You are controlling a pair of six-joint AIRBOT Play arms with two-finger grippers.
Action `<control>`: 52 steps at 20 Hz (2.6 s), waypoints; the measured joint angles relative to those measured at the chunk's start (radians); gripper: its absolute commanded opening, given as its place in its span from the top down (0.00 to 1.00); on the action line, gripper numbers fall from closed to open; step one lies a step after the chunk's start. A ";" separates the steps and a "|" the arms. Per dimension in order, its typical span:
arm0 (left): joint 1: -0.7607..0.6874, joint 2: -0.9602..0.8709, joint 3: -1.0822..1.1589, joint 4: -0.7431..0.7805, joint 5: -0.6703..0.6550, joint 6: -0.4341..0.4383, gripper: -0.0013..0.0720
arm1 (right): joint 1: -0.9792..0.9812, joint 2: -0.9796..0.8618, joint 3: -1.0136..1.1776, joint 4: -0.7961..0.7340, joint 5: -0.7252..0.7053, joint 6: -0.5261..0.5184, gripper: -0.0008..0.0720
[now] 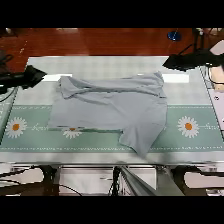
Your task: Fold the shirts.
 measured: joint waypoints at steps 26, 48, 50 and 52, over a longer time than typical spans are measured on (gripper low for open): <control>0.093 -0.176 -0.172 0.394 -0.431 -0.063 0.19 | -0.290 0.078 -0.457 0.095 0.299 -0.104 0.28; 0.021 -0.202 -0.170 0.544 -0.417 -0.323 0.95 | -0.290 0.266 -0.459 0.120 0.310 -0.103 0.28; 0.020 -0.202 -0.170 0.559 -0.427 -0.310 0.95 | -0.290 0.280 -0.459 0.115 0.316 -0.100 0.28; 0.020 -0.202 -0.170 0.573 -0.436 -0.293 0.95 | -0.290 0.289 -0.460 0.082 0.332 -0.098 0.28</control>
